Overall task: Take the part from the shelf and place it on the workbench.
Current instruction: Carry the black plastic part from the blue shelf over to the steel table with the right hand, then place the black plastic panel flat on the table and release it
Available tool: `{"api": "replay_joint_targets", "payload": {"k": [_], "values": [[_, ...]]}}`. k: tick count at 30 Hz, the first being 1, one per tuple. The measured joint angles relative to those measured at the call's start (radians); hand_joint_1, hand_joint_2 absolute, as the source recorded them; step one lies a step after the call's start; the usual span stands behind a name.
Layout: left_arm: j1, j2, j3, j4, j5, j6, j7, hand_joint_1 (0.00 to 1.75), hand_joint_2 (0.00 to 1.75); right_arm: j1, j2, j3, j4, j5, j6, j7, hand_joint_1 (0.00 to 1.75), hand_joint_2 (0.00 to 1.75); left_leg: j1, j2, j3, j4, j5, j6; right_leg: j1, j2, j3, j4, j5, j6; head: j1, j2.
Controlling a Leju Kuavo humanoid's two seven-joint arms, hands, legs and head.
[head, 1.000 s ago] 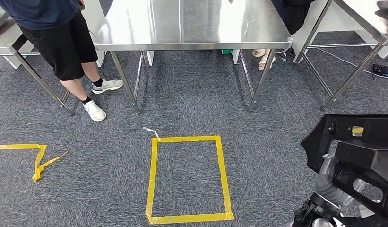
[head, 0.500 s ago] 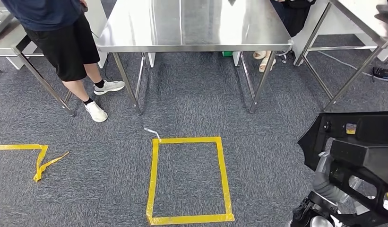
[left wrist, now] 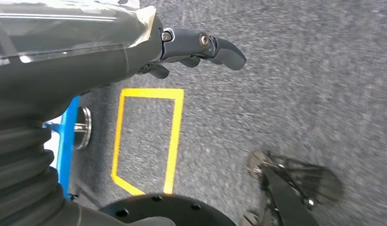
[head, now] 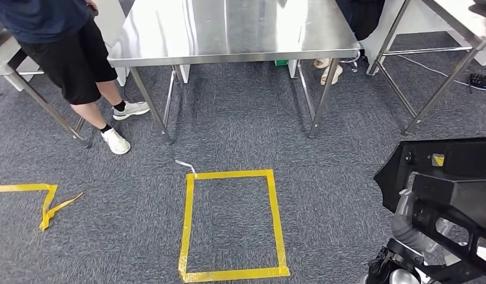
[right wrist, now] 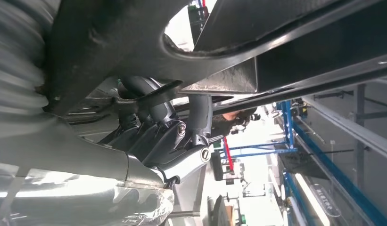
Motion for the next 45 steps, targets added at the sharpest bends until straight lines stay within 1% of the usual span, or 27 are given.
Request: {"api": "replay_joint_targets", "payload": {"k": [3, 4, 6, 8, 9, 11, 14, 16, 18, 20, 21, 22, 23, 24, 25, 26, 27, 29, 31, 33, 35, 36, 37, 39, 41, 43, 45], "values": [[-0.001, 0.002, 0.002, 0.0, 0.001, 0.0, 0.0, 0.0, 1.75, 0.0, 0.001, 0.0, 0.0, 0.002, 0.0, 0.0, 1.75, 1.75, 0.0, -0.005, -0.129, 0.194, -0.059, -0.004, 0.01, 0.002, 0.015, 0.0, -0.016, -0.021, -0.005, 0.0], [0.0, 0.002, 0.003, 0.0, 0.002, 0.0, 0.0, 0.0, 1.75, 0.001, 0.001, 0.0, 0.0, 0.002, 0.001, 0.001, 1.75, 1.75, -0.001, -0.005, -0.165, 0.233, -0.07, -0.001, 0.015, 0.004, 0.022, 0.0, -0.023, -0.027, -0.005, 0.0], [0.003, 0.003, 0.004, 0.0, 0.003, 0.0, 0.001, 0.0, 1.75, 0.001, 0.001, 0.001, 0.0, 0.003, 0.004, 0.003, 1.75, 1.75, -0.007, -0.007, -0.184, 0.205, -0.036, 0.015, 0.024, 0.01, 0.041, -0.001, -0.038, -0.033, -0.005, 0.0], [0.003, 0.006, 0.006, 0.0, 0.005, 0.0, 0.0, 0.0, 1.75, 0.0, 0.002, 0.001, 0.0, 0.004, 0.006, 0.005, 1.75, 1.75, -0.023, -0.014, -0.147, 0.08, 0.051, 0.045, 0.029, 0.013, 0.062, -0.003, -0.055, -0.034, -0.005, 0.0], [0.003, 0.008, 0.006, 0.0, 0.006, 0.0, -0.001, 0.0, 1.75, -0.001, 0.003, 0.001, 0.0, 0.005, 0.007, 0.006, 1.75, 1.75, -0.031, -0.019, -0.128, 0.028, 0.077, 0.058, 0.031, 0.015, 0.069, -0.006, -0.064, -0.031, -0.002, 0.0], [0.002, 0.012, 0.007, 0.0, 0.007, 0.001, -0.002, 0.0, 1.75, -0.003, 0.004, 0.002, 0.001, 0.005, 0.008, 0.007, 1.75, 1.75, -0.045, -0.028, -0.102, -0.025, 0.091, 0.074, 0.032, 0.019, 0.083, -0.011, -0.073, -0.02, -0.001, 0.0], [0.003, 0.011, 0.007, 0.0, 0.006, -0.001, -0.005, 0.0, 1.75, -0.003, 0.005, 0.002, 0.001, 0.006, 0.009, 0.007, 1.75, 1.75, -0.043, -0.028, -0.056, -0.059, 0.081, 0.08, 0.033, 0.017, 0.099, 0.014, -0.064, 0.0, -0.001, 0.0], [0.001, 0.011, 0.007, 0.0, 0.003, -0.004, -0.008, 0.0, 1.75, -0.005, 0.004, 0.002, 0.001, 0.008, 0.009, 0.007, 1.75, 1.75, -0.038, -0.027, -0.027, -0.066, 0.072, 0.083, 0.03, 0.014, 0.051, 0.095, -0.077, 0.004, 0.002, 0.0], [0.0, 0.011, 0.006, 0.0, 0.0, -0.006, -0.009, 0.0, 1.75, -0.003, 0.004, 0.002, 0.001, 0.008, 0.008, 0.006, 1.75, 1.75, -0.037, -0.027, -0.012, -0.066, 0.056, 0.083, 0.026, 0.012, -0.034, 0.209, -0.116, 0.0, 0.005, 0.0], [0.003, 0.011, 0.006, 0.0, -0.002, -0.008, -0.009, 0.0, 1.75, 0.005, 0.003, 0.001, 0.001, 0.01, 0.007, 0.007, 1.75, 1.75, -0.036, -0.028, 0.011, -0.066, 0.034, 0.08, 0.021, 0.011, -0.098, 0.248, -0.149, 0.0, 0.005, 0.0], [0.005, 0.011, 0.006, 0.0, -0.002, -0.009, -0.009, 0.0, 1.75, 0.008, 0.003, 0.0, 0.001, 0.012, 0.006, 0.007, 1.75, 1.75, -0.035, -0.028, 0.027, -0.066, 0.021, 0.077, 0.017, 0.011, -0.108, 0.223, -0.143, 0.008, 0.005, 0.0], [0.007, 0.011, 0.006, 0.0, -0.003, -0.011, -0.009, 0.0, 1.75, 0.012, 0.002, 0.0, 0.001, 0.014, 0.006, 0.007, 1.75, 1.75, -0.033, -0.028, 0.044, -0.065, 0.007, 0.073, 0.013, 0.009, -0.106, 0.171, -0.115, 0.025, 0.006, 0.0], [0.008, 0.012, 0.006, 0.0, -0.003, -0.013, -0.01, 0.0, 1.75, 0.016, 0.002, -0.001, 0.001, 0.017, 0.006, 0.007, 1.75, 1.75, -0.033, -0.028, 0.059, -0.065, -0.007, 0.068, 0.008, 0.003, -0.098, 0.113, -0.062, 0.046, 0.007, 0.0], [0.008, 0.013, 0.006, 0.0, -0.004, -0.015, -0.01, 0.0, 1.75, 0.02, 0.002, -0.001, 0.001, 0.019, 0.006, 0.007, 1.75, 1.75, -0.033, -0.028, 0.073, -0.064, -0.022, 0.063, 0.006, -0.004, -0.091, 0.065, -0.017, 0.057, 0.007, 0.0], [0.007, 0.014, 0.006, 0.0, -0.004, -0.016, -0.01, 0.0, 1.75, 0.024, 0.002, -0.001, 0.0, 0.02, 0.006, 0.008, 1.75, 1.75, -0.034, -0.027, 0.082, -0.062, -0.035, 0.057, 0.008, -0.008, -0.082, 0.034, 0.018, 0.056, 0.007, 0.0], [0.006, 0.015, 0.006, 0.0, -0.005, -0.017, -0.011, 0.0, 1.75, 0.026, 0.002, -0.001, -0.001, 0.021, 0.006, 0.009, 1.75, 1.75, -0.035, -0.026, 0.09, -0.061, -0.046, 0.05, 0.01, -0.011, -0.076, 0.021, 0.038, 0.043, 0.006, 0.0], [0.005, 0.015, 0.006, 0.0, -0.006, -0.017, -0.011, 0.0, 1.75, 0.026, 0.002, -0.001, -0.003, 0.021, 0.006, 0.01, 1.75, 1.75, -0.035, -0.024, 0.096, -0.057, -0.051, 0.046, 0.013, -0.008, -0.07, 0.019, 0.033, 0.023, 0.005, 0.0], [0.001, 0.015, 0.006, 0.0, -0.007, -0.016, -0.012, 0.0, 1.75, 0.023, 0.003, -0.003, -0.01, 0.023, 0.009, 0.011, 1.75, 1.75, -0.032, -0.02, 0.083, -0.02, -0.045, 0.037, 0.011, 0.0, -0.05, 0.016, 0.024, -0.005, 0.002, 0.0], [-0.002, 0.015, 0.006, 0.0, -0.009, -0.016, -0.012, 0.0, 1.75, 0.017, 0.003, -0.004, -0.014, 0.025, 0.012, 0.011, 1.75, 1.75, -0.027, -0.018, 0.02, 0.083, -0.038, 0.028, 0.008, 0.002, -0.024, 0.012, 0.008, -0.024, -0.001, 0.0], [-0.002, 0.014, 0.006, 0.0, -0.011, -0.016, -0.012, 0.0, 1.75, 0.014, 0.005, -0.005, -0.015, 0.026, 0.015, 0.013, 1.75, 1.75, -0.023, -0.017, -0.075, 0.2, -0.072, 0.017, 0.01, 0.003, 0.0, 0.011, -0.014, -0.034, -0.002, 0.0], [0.001, 0.014, 0.006, 0.0, -0.011, -0.016, -0.012, 0.0, 1.75, 0.013, 0.007, -0.005, -0.015, 0.027, 0.016, 0.014, 1.75, 1.75, -0.021, -0.016, -0.149, 0.243, -0.118, 0.013, 0.012, 0.007, 0.027, 0.01, -0.038, -0.035, -0.002, 0.0], [0.002, 0.014, 0.006, 0.0, -0.011, -0.016, -0.012, 0.0, 1.75, 0.013, 0.007, -0.005, -0.015, 0.028, 0.017, 0.015, 1.75, 1.75, -0.021, -0.016, -0.165, 0.224, -0.118, 0.016, 0.013, 0.009, 0.043, 0.01, -0.051, -0.035, -0.002, 0.0], [0.003, 0.015, 0.006, 0.0, -0.012, -0.016, -0.012, 0.0, 1.75, 0.012, 0.007, -0.005, -0.015, 0.029, 0.017, 0.016, 1.75, 1.75, -0.022, -0.016, -0.169, 0.181, -0.091, 0.022, 0.014, 0.011, 0.06, 0.01, -0.065, -0.034, -0.002, 0.0], [0.004, 0.017, 0.006, 0.0, -0.012, -0.016, -0.012, 0.0, 1.75, 0.012, 0.008, -0.005, -0.015, 0.03, 0.018, 0.017, 1.75, 1.75, -0.03, -0.02, -0.156, 0.067, 0.026, 0.043, 0.017, 0.013, 0.088, 0.008, -0.092, -0.03, -0.002, 0.0], [0.006, 0.021, 0.006, 0.0, -0.012, -0.015, -0.012, 0.0, 1.75, 0.01, 0.01, -0.005, -0.014, 0.031, 0.02, 0.019, 1.75, 1.75, -0.04, -0.031, -0.139, 0.006, 0.105, 0.059, 0.019, 0.018, 0.108, 0.001, -0.113, -0.02, -0.003, 0.0], [0.005, 0.02, 0.006, 0.0, -0.012, -0.014, -0.011, 0.0, 1.75, 0.007, 0.011, -0.004, -0.015, 0.034, 0.022, 0.022, 1.75, 1.75, -0.044, -0.036, -0.116, -0.012, 0.104, 0.066, 0.021, 0.021, 0.128, -0.002, -0.113, -0.002, -0.005, 0.0], [0.003, 0.019, 0.006, 0.0, -0.011, -0.012, -0.011, 0.0, 1.75, 0.0, 0.012, -0.004, -0.015, 0.037, 0.026, 0.025, 1.75, 1.75, -0.041, -0.034, -0.083, -0.034, 0.098, 0.073, 0.02, 0.016, 0.116, 0.042, -0.098, 0.012, -0.006, 0.0]]}}
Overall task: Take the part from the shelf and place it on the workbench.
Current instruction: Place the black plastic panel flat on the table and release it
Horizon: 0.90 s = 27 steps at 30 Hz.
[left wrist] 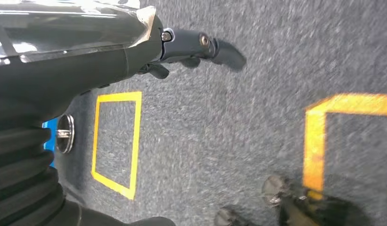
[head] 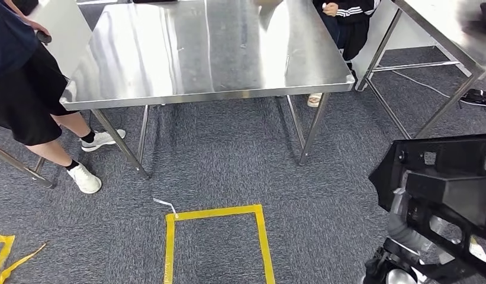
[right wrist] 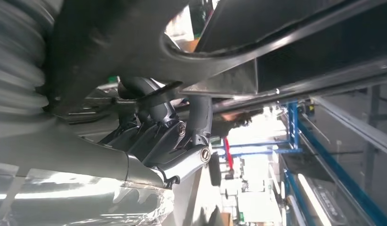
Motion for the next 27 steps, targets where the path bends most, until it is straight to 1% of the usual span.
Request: {"api": "replay_joint_targets", "payload": {"k": [1, 2, 3, 4, 5, 6, 7, 8, 9, 10, 11, 12, 13, 14, 15, 16, 17, 18, 19, 20, 21, 22, 23, 24, 25, 26, 27], "values": [[-0.001, 0.0, 0.0, 0.0, 0.001, 0.001, 0.0, 0.0, 1.75, -0.005, 0.0, 0.0, 0.0, 0.001, 0.003, 0.001, 1.75, 1.75, 0.002, 0.0, 0.015, -0.008, -0.004, 0.004, 0.0, -0.003, -0.03, 0.048, 0.002, 0.002, 0.0, 0.0], [-0.002, -0.001, 0.0, 0.0, 0.002, 0.003, 0.0, 0.0, 1.75, -0.008, -0.001, 0.0, 0.001, 0.001, 0.005, 0.001, 1.75, 1.75, 0.004, 0.0, 0.026, -0.012, -0.012, 0.007, -0.001, -0.005, -0.073, 0.109, -0.004, 0.0, 0.0, 0.0], [-0.002, -0.002, 0.0, 0.0, 0.004, 0.004, 0.0, 0.0, 1.75, -0.01, -0.001, 0.001, 0.002, 0.002, 0.006, 0.001, 1.75, 1.75, 0.004, 0.0, 0.036, -0.013, -0.021, 0.01, -0.001, -0.005, -0.122, 0.166, -0.025, -0.004, -0.001, 0.0], [-0.002, -0.003, 0.0, 0.0, 0.006, 0.004, 0.0, 0.0, 1.75, -0.011, -0.002, 0.001, 0.003, 0.002, 0.007, 0.002, 1.75, 1.75, 0.005, -0.001, 0.047, -0.014, -0.032, 0.01, -0.001, -0.005, -0.166, 0.207, -0.054, -0.009, -0.001, 0.0], [-0.001, -0.005, 0.0, 0.0, 0.008, 0.004, 0.0, 0.0, 1.75, -0.012, -0.002, 0.0, 0.005, 0.002, 0.008, 0.002, 1.75, 1.75, 0.005, -0.003, 0.061, -0.014, -0.045, 0.01, -0.002, -0.006, -0.2, 0.224, -0.082, -0.011, -0.001, 0.0], [0.0, -0.006, 0.0, 0.0, 0.009, 0.004, 0.0, 0.0, 1.75, -0.012, -0.002, 0.0, 0.006, 0.002, 0.008, 0.002, 1.75, 1.75, 0.006, -0.005, 0.077, -0.014, -0.058, 0.008, -0.003, -0.006, -0.22, 0.214, -0.098, -0.007, -0.001, 0.0], [0.0, -0.006, 0.0, 0.0, 0.009, 0.004, 0.0, 0.0, 1.75, -0.012, -0.003, 0.0, 0.007, 0.002, 0.009, 0.002, 1.75, 1.75, 0.007, -0.007, 0.095, -0.014, -0.072, 0.006, -0.005, -0.006, -0.226, 0.177, -0.088, 0.005, -0.001, 0.0], [0.001, -0.007, 0.0, 0.0, 0.01, 0.004, 0.0, 0.0, 1.75, -0.011, -0.003, 0.001, 0.008, 0.002, 0.009, 0.002, 1.75, 1.75, 0.008, -0.008, 0.111, -0.014, -0.086, 0.002, -0.008, -0.007, -0.225, 0.122, -0.049, 0.024, -0.001, 0.0], [0.001, -0.007, 0.0, 0.0, 0.01, 0.004, 0.0, 0.0, 1.75, -0.011, -0.003, 0.001, 0.01, 0.003, 0.009, 0.002, 1.75, 1.75, 0.007, -0.009, 0.128, -0.012, -0.101, -0.002, -0.01, -0.011, -0.221, 0.066, 0.01, 0.042, 0.0, 0.0], [0.001, -0.007, 0.0, 0.0, 0.01, 0.005, 0.0, 0.0, 1.75, -0.011, -0.003, 0.001, 0.012, 0.003, 0.01, 0.002, 1.75, 1.75, 0.006, -0.01, 0.14, -0.01, -0.115, -0.008, -0.011, -0.017, -0.215, 0.022, 0.065, 0.047, 0.001, 0.0], [0.001, -0.006, 0.0, 0.0, 0.01, 0.005, -0.001, 0.0, 1.75, -0.011, -0.004, 0.001, 0.013, 0.003, 0.011, 0.003, 1.75, 1.75, 0.004, -0.01, 0.148, -0.01, -0.128, -0.014, -0.01, -0.021, -0.207, -0.004, 0.109, 0.04, 0.0, 0.0], [0.001, -0.006, 0.0, 0.0, 0.011, 0.006, -0.001, 0.0, 1.75, -0.012, -0.004, 0.001, 0.015, 0.003, 0.012, 0.003, 1.75, 1.75, 0.003, -0.01, 0.156, -0.007, -0.137, -0.019, -0.007, -0.024, -0.201, -0.013, 0.131, 0.023, 0.001, 0.0], [0.0, -0.006, 0.0, 0.0, 0.011, 0.007, -0.001, 0.0, 1.75, -0.013, -0.004, 0.001, 0.015, 0.004, 0.014, 0.003, 1.75, 1.75, 0.003, -0.008, 0.16, -0.006, -0.142, -0.024, -0.006, -0.024, -0.192, -0.014, 0.134, 0.004, 0.0, 0.0], [-0.002, -0.006, 0.0, 0.0, 0.011, 0.007, -0.001, 0.0, 1.75, -0.014, -0.004, 0.002, 0.015, 0.004, 0.015, 0.003, 1.75, 1.75, 0.004, -0.005, 0.16, 0.004, -0.143, -0.028, -0.007, -0.021, -0.182, -0.016, 0.134, -0.008, -0.002, 0.0], [-0.004, -0.006, 0.0, 0.0, 0.011, 0.007, -0.002, 0.0, 1.75, -0.016, -0.004, 0.002, 0.015, 0.005, 0.017, 0.003, 1.75, 1.75, 0.005, -0.001, 0.15, 0.028, -0.14, -0.032, -0.009, -0.021, -0.173, -0.019, 0.13, -0.017, -0.002, 0.0], [-0.005, -0.006, 0.0, 0.0, 0.011, 0.007, -0.002, 0.0, 1.75, -0.018, -0.004, 0.003, 0.015, 0.006, 0.019, 0.003, 1.75, 1.75, 0.007, 0.004, 0.127, 0.068, -0.14, -0.037, -0.011, -0.02, -0.163, -0.021, 0.126, -0.025, -0.003, 0.0], [-0.006, -0.006, 0.0, 0.0, 0.01, 0.007, -0.002, 0.0, 1.75, -0.019, -0.004, 0.004, 0.015, 0.006, 0.021, 0.003, 1.75, 1.75, 0.009, 0.009, 0.089, 0.125, -0.147, -0.043, -0.012, -0.02, -0.153, -0.024, 0.118, -0.032, -0.004, 0.0], [-0.006, -0.006, 0.0, 0.0, 0.01, 0.007, -0.001, 0.0, 1.75, -0.021, -0.004, 0.004, 0.015, 0.007, 0.022, 0.003, 1.75, 1.75, 0.012, 0.012, 0.044, 0.186, -0.164, -0.049, -0.011, -0.02, -0.144, -0.024, 0.11, -0.039, -0.005, 0.0], [-0.005, -0.006, 0.0, 0.0, 0.01, 0.007, -0.001, 0.0, 1.75, -0.021, -0.004, 0.005, 0.016, 0.007, 0.024, 0.003, 1.75, 1.75, 0.015, 0.014, 0.0, 0.236, -0.189, -0.053, -0.01, -0.02, -0.136, -0.025, 0.101, -0.043, -0.005, 0.0], [-0.004, -0.006, 0.0, 0.0, 0.01, 0.007, 0.0, 0.0, 1.75, -0.022, -0.004, 0.005, 0.017, 0.007, 0.025, 0.003, 1.75, 1.75, 0.017, 0.015, -0.037, 0.265, -0.211, -0.056, -0.01, -0.019, -0.125, -0.025, 0.092, -0.044, -0.005, 0.0], [-0.003, -0.006, 0.0, 0.0, 0.009, 0.008, 0.0, 0.0, 1.75, -0.023, -0.004, 0.005, 0.018, 0.008, 0.025, 0.003, 1.75, 1.75, 0.019, 0.015, -0.059, 0.264, -0.218, -0.057, -0.009, -0.018, -0.113, -0.025, 0.082, -0.044, -0.005, 0.0], [-0.002, -0.006, 0.0, 0.0, 0.009, 0.008, 0.001, 0.0, 1.75, -0.023, -0.005, 0.005, 0.02, 0.008, 0.026, 0.003, 1.75, 1.75, 0.02, 0.015, -0.066, 0.235, -0.202, -0.055, -0.009, -0.017, -0.099, -0.025, 0.071, -0.043, -0.005, 0.0], [-0.002, -0.006, 0.0, 0.0, 0.009, 0.009, 0.001, 0.0, 1.75, -0.025, -0.005, 0.006, 0.021, 0.008, 0.026, 0.003, 1.75, 1.75, 0.02, 0.016, -0.06, 0.181, -0.16, -0.05, -0.009, -0.016, -0.085, -0.026, 0.06, -0.042, -0.005, 0.0], [-0.002, -0.006, 0.0, 0.0, 0.009, 0.01, 0.002, 0.0, 1.75, -0.028, -0.005, 0.008, 0.022, 0.008, 0.027, 0.004, 1.75, 1.75, 0.018, 0.016, -0.046, 0.121, -0.102, -0.043, -0.008, -0.016, -0.073, -0.027, 0.05, -0.039, -0.005, 0.0], [-0.001, -0.004, 0.0, 0.0, 0.008, 0.011, 0.002, 0.0, 1.75, -0.031, -0.005, 0.01, 0.024, 0.008, 0.027, 0.004, 1.75, 1.75, 0.015, 0.016, -0.034, 0.071, -0.057, -0.035, -0.007, -0.015, -0.064, -0.028, 0.039, -0.035, -0.006, 0.0], [-0.001, -0.003, 0.0, 0.0, 0.008, 0.012, 0.003, 0.0, 1.75, -0.034, -0.005, 0.012, 0.026, 0.009, 0.028, 0.006, 1.75, 1.75, 0.011, 0.015, -0.024, 0.039, -0.026, -0.029, -0.006, -0.014, -0.057, -0.032, 0.031, -0.03, -0.006, 0.0], [-0.001, -0.002, 0.0, 0.0, 0.008, 0.012, 0.005, 0.0, 1.75, -0.037, -0.005, 0.014, 0.028, 0.009, 0.028, 0.007, 1.75, 1.75, 0.007, 0.013, -0.019, 0.024, -0.013, -0.023, -0.004, -0.012, -0.048, -0.033, 0.027, -0.022, -0.007, 0.0]]}}
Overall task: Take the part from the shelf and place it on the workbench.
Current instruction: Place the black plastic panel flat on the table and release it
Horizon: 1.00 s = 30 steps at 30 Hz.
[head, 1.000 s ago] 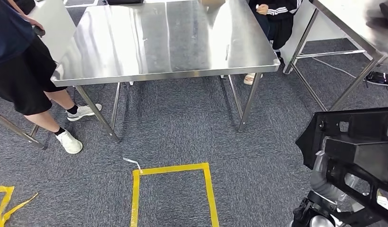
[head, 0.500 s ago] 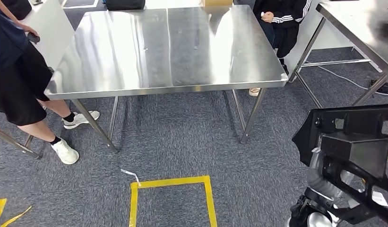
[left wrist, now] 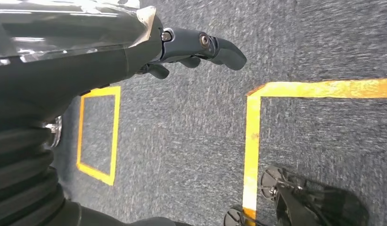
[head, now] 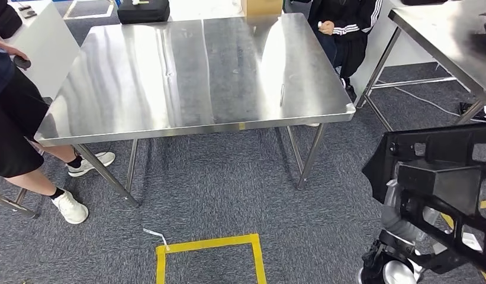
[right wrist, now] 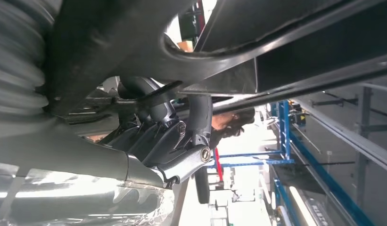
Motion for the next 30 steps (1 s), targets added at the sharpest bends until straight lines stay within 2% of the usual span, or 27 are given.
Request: {"api": "replay_joint_targets", "payload": {"k": [3, 4, 5, 7, 8, 9, 10, 11, 12, 13, 14, 15, 17, 19, 20, 22, 23, 24, 25, 26, 27, 28, 29, 30], "values": [[0.0, -0.001, 0.0, 0.0, -0.001, 0.0, 0.004, 0.0, 1.75, -0.005, -0.001, 0.004, 0.003, 0.001, 0.0, 0.002, 1.75, 1.75, 0.001, -0.002, 0.031, -0.019, -0.003, 0.017, 0.001, 0.001, 0.02, 0.008, -0.001, 0.023, -0.001, 0.0], [-0.001, -0.001, 0.0, 0.0, -0.002, 0.0, 0.004, 0.0, 1.75, -0.007, -0.001, 0.006, 0.004, 0.001, 0.0, 0.002, 1.75, 1.75, 0.004, -0.002, 0.045, -0.023, -0.004, 0.023, 0.001, 0.0, 0.009, 0.032, -0.005, 0.026, 0.0, 0.0], [-0.002, -0.001, 0.0, 0.0, -0.003, 0.0, 0.004, 0.0, 1.75, -0.009, -0.002, 0.007, 0.005, 0.002, 0.0, 0.002, 1.75, 1.75, 0.005, -0.002, 0.056, -0.025, -0.006, 0.027, 0.001, 0.0, -0.018, 0.077, -0.014, 0.027, 0.001, 0.0], [-0.003, -0.002, 0.0, 0.0, -0.004, 0.0, 0.005, 0.0, 1.75, -0.009, -0.004, 0.01, 0.007, 0.005, 0.0, 0.002, 1.75, 1.75, 0.004, -0.005, 0.065, -0.026, -0.017, 0.032, 0.001, 0.0, -0.1, 0.192, -0.047, 0.024, 0.003, 0.0], [-0.003, -0.002, 0.0, 0.0, -0.004, -0.001, 0.005, 0.0, 1.75, -0.007, -0.005, 0.01, 0.008, 0.006, 0.0, 0.002, 1.75, 1.75, 0.004, -0.007, 0.071, -0.026, -0.024, 0.033, 0.001, 0.0, -0.139, 0.233, -0.066, 0.023, 0.002, 0.0], [-0.002, -0.002, 0.0, 0.0, -0.004, -0.001, 0.004, 0.0, 1.75, -0.006, -0.006, 0.011, 0.01, 0.006, 0.0, 0.003, 1.75, 1.75, 0.003, -0.009, 0.078, -0.026, -0.032, 0.033, 0.001, 0.0, -0.165, 0.244, -0.076, 0.025, 0.003, 0.0], [-0.001, -0.002, 0.0, 0.0, -0.004, -0.002, 0.004, 0.0, 1.75, -0.005, -0.007, 0.012, 0.011, 0.007, 0.0, 0.003, 1.75, 1.75, 0.003, -0.011, 0.088, -0.026, -0.039, 0.032, 0.001, 0.0, -0.174, 0.222, -0.067, 0.031, 0.002, 0.0], [-0.001, -0.002, 0.0, 0.0, -0.004, -0.003, 0.004, 0.0, 1.75, -0.005, -0.007, 0.012, 0.012, 0.007, 0.0, 0.003, 1.75, 1.75, 0.002, -0.013, 0.099, -0.026, -0.048, 0.031, 0.002, 0.0, -0.167, 0.171, -0.036, 0.041, 0.003, 0.0], [0.0, -0.002, 0.0, 0.0, -0.004, -0.003, 0.004, 0.0, 1.75, -0.005, -0.008, 0.013, 0.013, 0.007, 0.0, 0.003, 1.75, 1.75, 0.002, -0.015, 0.108, -0.026, -0.056, 0.028, 0.002, -0.001, -0.15, 0.108, 0.011, 0.05, 0.003, 0.0], [-0.001, -0.002, 0.0, 0.0, -0.004, -0.003, 0.004, 0.0, 1.75, -0.005, -0.008, 0.013, 0.013, 0.007, 0.0, 0.003, 1.75, 1.75, 0.001, -0.016, 0.119, -0.025, -0.065, 0.025, 0.003, -0.003, -0.135, 0.054, 0.048, 0.052, 0.002, 0.0], [-0.001, -0.002, 0.0, 0.0, -0.004, -0.003, 0.004, 0.0, 1.75, -0.006, -0.009, 0.014, 0.014, 0.007, 0.0, 0.003, 1.75, 1.75, 0.0, -0.017, 0.126, -0.025, -0.073, 0.021, 0.006, -0.006, -0.122, 0.018, 0.073, 0.045, 0.002, 0.0], [-0.001, -0.002, 0.0, 0.0, -0.004, -0.003, 0.003, 0.0, 1.75, -0.006, -0.009, 0.015, 0.015, 0.008, 0.0, 0.004, 1.75, 1.75, -0.001, -0.017, 0.133, -0.023, -0.079, 0.015, 0.009, -0.008, -0.114, 0.002, 0.089, 0.032, 0.0, 0.0], [-0.001, -0.002, 0.0, 0.0, -0.004, -0.004, 0.002, 0.0, 1.75, -0.008, -0.009, 0.016, 0.016, 0.008, 0.001, 0.005, 1.75, 1.75, -0.002, -0.015, 0.14, -0.012, -0.084, 0.005, 0.009, -0.008, -0.103, -0.004, 0.09, 0.005, -0.002, 0.0], [-0.002, -0.002, 0.0, 0.0, -0.004, -0.004, 0.002, 0.0, 1.75, -0.01, -0.01, 0.017, 0.016, 0.009, 0.001, 0.005, 1.75, 1.75, 0.0, -0.01, 0.129, 0.023, -0.098, -0.004, 0.002, -0.005, -0.086, -0.009, 0.092, -0.01, -0.004, 0.0], [-0.003, -0.002, 0.0, 0.0, -0.004, -0.004, 0.001, 0.0, 1.75, -0.01, -0.01, 0.017, 0.016, 0.009, 0.001, 0.005, 1.75, 1.75, 0.003, -0.008, 0.107, 0.061, -0.116, -0.01, -0.002, -0.005, -0.077, -0.011, 0.09, -0.015, -0.007, 0.0], [-0.003, -0.002, 0.0, 0.0, -0.004, -0.004, 0.0, 0.0, 1.75, -0.01, -0.01, 0.019, 0.017, 0.01, 0.001, 0.005, 1.75, 1.75, 0.012, -0.004, 0.036, 0.172, -0.163, -0.023, -0.002, -0.006, -0.072, -0.011, 0.084, -0.022, -0.012, 0.0], [-0.002, -0.001, 0.0, 0.0, -0.004, -0.004, 0.0, 0.0, 1.75, -0.009, -0.01, 0.02, 0.017, 0.01, 0.001, 0.005, 1.75, 1.75, 0.018, -0.002, -0.003, 0.221, -0.18, -0.028, -0.003, -0.005, -0.07, -0.011, 0.08, -0.023, -0.012, 0.0], [-0.001, -0.001, 0.0, 0.0, -0.004, -0.004, 0.0, 0.0, 1.75, -0.009, -0.01, 0.02, 0.017, 0.01, 0.001, 0.005, 1.75, 1.75, 0.022, 0.0, -0.031, 0.246, -0.181, -0.033, -0.004, -0.005, -0.066, -0.011, 0.076, -0.023, -0.013, 0.0], [0.0, -0.001, 0.0, 0.0, -0.004, -0.004, 0.0, 0.0, 1.75, -0.008, -0.01, 0.021, 0.017, 0.01, 0.001, 0.005, 1.75, 1.75, 0.027, 0.002, -0.041, 0.237, -0.161, -0.037, -0.007, -0.004, -0.061, -0.011, 0.07, -0.019, -0.013, 0.0], [0.001, -0.001, 0.0, 0.0, -0.004, -0.004, 0.0, 0.0, 1.75, -0.008, -0.01, 0.023, 0.017, 0.01, 0.001, 0.006, 1.75, 1.75, 0.031, 0.004, -0.032, 0.194, -0.124, -0.04, -0.01, -0.004, -0.053, -0.011, 0.064, -0.015, -0.013, 0.0], [0.001, 0.0, 0.0, 0.0, -0.004, -0.004, 0.0, 0.0, 1.75, -0.008, -0.01, 0.024, 0.017, 0.012, 0.001, 0.006, 1.75, 1.75, 0.034, 0.006, -0.011, 0.13, -0.077, -0.042, -0.014, -0.003, -0.045, -0.011, 0.058, -0.009, -0.013, 0.0], [0.0, 0.0, 0.0, 0.0, -0.004, -0.005, 0.0, 0.0, 1.75, -0.008, -0.01, 0.026, 0.017, 0.013, 0.001, 0.006, 1.75, 1.75, 0.035, 0.008, 0.011, 0.071, -0.053, -0.044, -0.015, -0.003, -0.036, -0.01, 0.051, -0.002, -0.013, 0.0], [0.0, 0.0, 0.0, 0.0, -0.004, -0.005, 0.0, 0.0, 1.75, -0.009, -0.01, 0.028, 0.018, 0.014, 0.001, 0.007, 1.75, 1.75, 0.034, 0.009, 0.028, 0.03, -0.054, -0.043, -0.015, -0.003, -0.031, -0.012, 0.044, 0.006, -0.015, 0.0], [-0.001, 0.0, 0.0, 0.0, -0.004, -0.006, 0.0, 0.0, 1.75, -0.011, -0.01, 0.031, 0.018, 0.015, 0.002, 0.008, 1.75, 1.75, 0.031, 0.009, 0.038, 0.009, -0.068, -0.038, -0.014, -0.004, -0.028, -0.015, 0.038, 0.015, -0.016, 0.0]]}}
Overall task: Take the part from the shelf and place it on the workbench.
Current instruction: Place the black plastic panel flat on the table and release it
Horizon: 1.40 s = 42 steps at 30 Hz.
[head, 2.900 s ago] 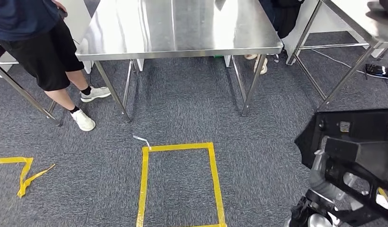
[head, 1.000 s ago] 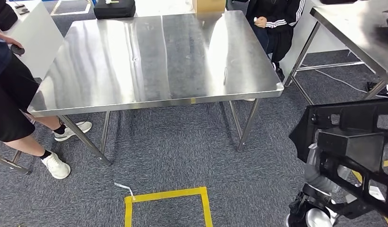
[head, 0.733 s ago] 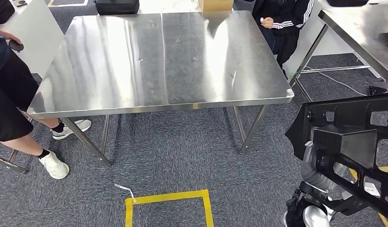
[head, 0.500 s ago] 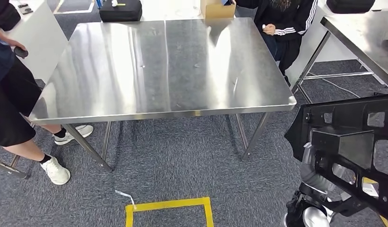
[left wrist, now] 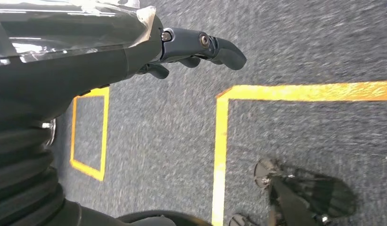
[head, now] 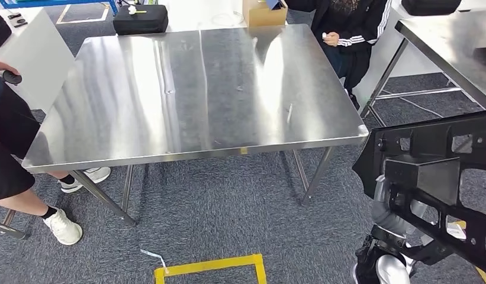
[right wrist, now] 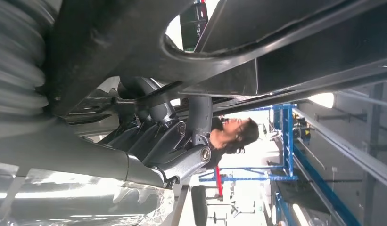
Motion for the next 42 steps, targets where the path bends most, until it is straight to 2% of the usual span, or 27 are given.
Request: {"api": "replay_joint_targets", "payload": {"k": [1, 3, 4, 5, 7, 9, 10, 11, 13, 15, 17, 18, 19, 21, 23, 25, 26, 27, 28, 30, 31, 34, 36, 39, 40, 41, 42], "values": [[0.0, 0.0, 0.0, 0.0, 0.001, 0.0, 0.0, 0.0, 1.75, -0.001, 0.0, 0.002, 0.001, 0.001, 0.001, 0.002, 1.75, 1.75, -0.004, -0.001, 0.003, -0.005, -0.021, 0.008, 0.002, 0.0, 0.005, 0.001, 0.0, 0.011, -0.001, 0.0], [0.003, 0.0, 0.0, 0.0, 0.002, 0.0, 0.0, 0.0, 1.75, -0.002, -0.001, 0.006, 0.002, 0.003, 0.002, 0.004, 1.75, 1.75, -0.005, -0.004, 0.022, -0.013, -0.007, 0.03, 0.004, -0.001, 0.016, 0.008, -0.002, 0.029, -0.001, 0.0], [0.004, 0.0, 0.0, 0.0, 0.003, 0.0, 0.0, 0.0, 1.75, -0.004, -0.002, 0.008, 0.002, 0.004, 0.003, 0.004, 1.75, 1.75, -0.005, -0.004, 0.034, -0.017, 0.005, 0.039, 0.005, -0.001, 0.016, 0.028, -0.008, 0.032, 0.001, 0.0], [0.004, 0.0, 0.0, 0.0, 0.003, 0.0, 0.001, 0.0, 1.75, -0.005, -0.003, 0.009, 0.003, 0.004, 0.003, 0.004, 1.75, 1.75, -0.005, -0.003, 0.045, -0.018, 0.013, 0.046, 0.004, -0.001, 0.0, 0.062, -0.024, 0.029, 0.004, 0.0], [0.0, 0.0, 0.0, 0.0, 0.003, 0.0, 0.001, 0.0, 1.75, -0.007, -0.006, 0.01, 0.005, 0.005, 0.004, 0.004, 1.75, 1.75, -0.009, -0.005, 0.055, -0.018, 0.008, 0.055, 0.007, -0.001, -0.073, 0.178, -0.064, 0.014, 0.009, 0.0], [-0.001, 0.0, 0.0, 0.0, 0.003, 0.0, 0.001, 0.0, 1.75, -0.006, -0.008, 0.01, 0.007, 0.008, 0.004, 0.005, 1.75, 1.75, -0.016, -0.009, 0.062, -0.018, -0.004, 0.062, 0.013, -0.001, -0.152, 0.267, -0.093, 0.01, 0.011, 0.0], [0.001, 0.0, 0.0, 0.0, 0.003, 0.0, 0.002, 0.0, 1.75, -0.006, -0.009, 0.011, 0.008, 0.009, 0.004, 0.005, 1.75, 1.75, -0.02, -0.012, 0.069, -0.018, -0.012, 0.065, 0.016, -0.001, -0.171, 0.267, -0.089, 0.012, 0.011, 0.0], [0.002, 0.0, 0.0, 0.0, 0.003, 0.001, 0.002, 0.0, 1.75, -0.005, -0.009, 0.011, 0.009, 0.011, 0.004, 0.006, 1.75, 1.75, -0.025, -0.014, 0.08, -0.018, -0.021, 0.067, 0.019, -0.001, -0.174, 0.232, -0.067, 0.018, 0.011, 0.0], [0.003, -0.001, 0.0, 0.0, 0.003, 0.001, 0.004, 0.0, 1.75, -0.004, -0.01, 0.012, 0.011, 0.013, 0.005, 0.006, 1.75, 1.75, -0.032, -0.017, 0.104, -0.018, -0.04, 0.068, 0.029, 0.0, -0.153, 0.115, 0.015, 0.017, 0.01, 0.0], [0.002, -0.001, 0.0, 0.001, 0.003, 0.002, 0.004, 0.0, 1.75, -0.004, -0.011, 0.013, 0.012, 0.013, 0.005, 0.007, 1.75, 1.75, -0.036, -0.02, 0.12, -0.021, -0.059, 0.062, 0.04, -0.002, -0.132, 0.041, 0.07, 0.001, 0.007, 0.0], [0.001, -0.002, 0.0, 0.001, 0.003, 0.002, 0.005, 0.0, 1.75, -0.006, -0.012, 0.015, 0.012, 0.013, 0.005, 0.008, 1.75, 1.75, -0.036, -0.021, 0.132, -0.016, -0.061, 0.053, 0.043, -0.001, -0.116, 0.023, 0.074, -0.019, 0.004, 0.0], [-0.001, -0.002, 0.0, 0.002, 0.003, 0.002, 0.006, 0.0, 1.75, -0.007, -0.012, 0.016, 0.011, 0.013, 0.005, 0.008, 1.75, 1.75, -0.036, -0.019, 0.131, -0.004, -0.058, 0.049, 0.039, 0.001, -0.101, 0.016, 0.074, -0.027, 0.005, 0.0], [-0.002, -0.003, 0.0, 0.002, 0.003, 0.002, 0.006, 0.0, 1.75, -0.009, -0.012, 0.017, 0.011, 0.013, 0.005, 0.008, 1.75, 1.75, -0.035, -0.017, 0.122, 0.025, -0.049, 0.044, 0.033, 0.002, -0.086, 0.008, 0.07, -0.034, 0.005, 0.0], [-0.004, -0.002, 0.0, 0.002, 0.003, 0.002, 0.006, 0.0, 1.75, -0.011, -0.012, 0.019, 0.011, 0.013, 0.006, 0.008, 1.75, 1.75, -0.03, -0.013, 0.062, 0.122, -0.052, 0.031, 0.023, 0.002, -0.055, -0.002, 0.057, -0.046, 0.004, 0.0], [-0.003, -0.002, 0.0, 0.002, 0.003, 0.002, 0.006, 0.0, 1.75, -0.012, -0.011, 0.023, 0.011, 0.014, 0.006, 0.009, 1.75, 1.75, -0.021, -0.01, -0.023, 0.224, -0.093, 0.016, 0.021, 0.002, -0.036, -0.004, 0.039, -0.05, 0.002, 0.0], [0.0, -0.001, 0.0, 0.002, 0.003, 0.002, 0.006, 0.0, 1.75, -0.011, -0.011, 0.028, 0.012, 0.016, 0.007, 0.011, 1.75, 1.75, -0.011, -0.007, -0.084, 0.25, -0.127, 0.004, 0.016, 0.006, -0.014, -0.004, 0.019, -0.044, 0.002, 0.0], [0.002, 0.0, 0.0, 0.002, 0.004, 0.002, 0.006, 0.0, 1.75, -0.011, -0.011, 0.031, 0.013, 0.016, 0.007, 0.012, 1.75, 1.75, -0.007, -0.006, -0.094, 0.224, -0.116, -0.001, 0.013, 0.007, -0.001, -0.004, 0.008, -0.04, 0.002, 0.0], [0.002, 0.001, 0.0, 0.002, 0.004, 0.002, 0.006, 0.0, 1.75, -0.011, -0.011, 0.032, 0.014, 0.017, 0.008, 0.013, 1.75, 1.75, -0.003, -0.005, -0.093, 0.179, -0.086, -0.004, 0.009, 0.008, 0.014, -0.004, -0.004, -0.035, 0.002, 0.0], [0.003, 0.002, 0.0, 0.002, 0.004, 0.002, 0.006, 0.0, 1.75, -0.011, -0.011, 0.034, 0.015, 0.018, 0.008, 0.015, 1.75, 1.75, -0.001, -0.003, -0.083, 0.117, -0.03, -0.006, 0.006, 0.008, 0.027, -0.004, -0.017, -0.029, 0.001, 0.0], [0.005, 0.003, 0.0, 0.002, 0.005, 0.003, 0.006, 0.0, 1.75, -0.012, -0.011, 0.04, 0.018, 0.028, 0.013, 0.02, 1.75, 1.75, 0.0, 0.003, -0.064, 0.029, 0.052, -0.002, 0.007, 0.009, 0.048, -0.002, -0.042, -0.014, -0.001, 0.0], [0.006, 0.003, 0.0, 0.003, 0.006, 0.005, 0.006, 0.0, 1.75, -0.014, -0.011, 0.044, 0.02, 0.037, 0.016, 0.023, 1.75, 1.75, -0.002, 0.005, -0.058, 0.009, 0.076, 0.005, 0.009, 0.01, 0.055, -0.004, -0.053, -0.005, 0.0, 0.0], [0.003, 0.003, 0.0, 0.003, 0.002, 0.015, 0.007, 0.0, 1.75, -0.024, -0.015, 0.071, 0.029, 0.072, 0.042, 0.029, 1.75, 1.75, -0.008, 0.005, -0.042, 0.002, 0.074, 0.029, 0.012, 0.008, 0.07, -0.012, -0.07, 0.015, 0.005, 0.0], [-0.001, 0.003, -0.001, 0.003, -0.003, 0.021, 0.005, 0.0, 1.75, -0.034, -0.021, 0.099, 0.038, 0.089, 0.069, 0.033, 1.75, 1.75, -0.006, 0.004, -0.028, -0.008, 0.066, 0.045, 0.012, 0.005, 0.037, 0.055, -0.095, 0.016, 0.006, 0.0], [-0.004, 0.003, -0.003, 0.003, -0.005, 0.024, 0.003, 0.0, 1.75, -0.04, -0.028, 0.135, 0.058, 0.1, 0.086, 0.036, 1.75, 1.75, -0.01, -0.003, -0.011, -0.01, 0.046, 0.059, 0.012, 0.004, -0.103, 0.255, -0.138, 0.011, 0.007, 0.0], [-0.003, 0.003, -0.003, 0.003, -0.005, 0.024, 0.003, 0.0, 1.75, -0.04, -0.03, 0.141, 0.064, 0.101, 0.087, 0.037, 1.75, 1.75, -0.012, -0.008, -0.004, -0.01, 0.039, 0.061, 0.013, 0.004, -0.138, 0.283, -0.129, 0.016, 0.008, 0.0], [-0.002, 0.003, -0.004, 0.003, -0.005, 0.024, 0.003, 0.0, 1.75, -0.041, -0.032, 0.147, 0.069, 0.101, 0.088, 0.038, 1.75, 1.75, -0.013, -0.012, 0.007, -0.01, 0.03, 0.061, 0.013, 0.004, -0.155, 0.27, -0.1, 0.023, 0.008, 0.0], [-0.001, 0.003, -0.004, 0.003, -0.005, 0.024, 0.003, 0.0, 1.75, -0.041, -0.033, 0.152, 0.073, 0.103, 0.093, 0.038, 1.75, 1.75, -0.014, -0.016, 0.02, -0.01, 0.022, 0.06, 0.014, 0.004, -0.153, 0.221, -0.058, 0.031, 0.008, 0.0]]}}
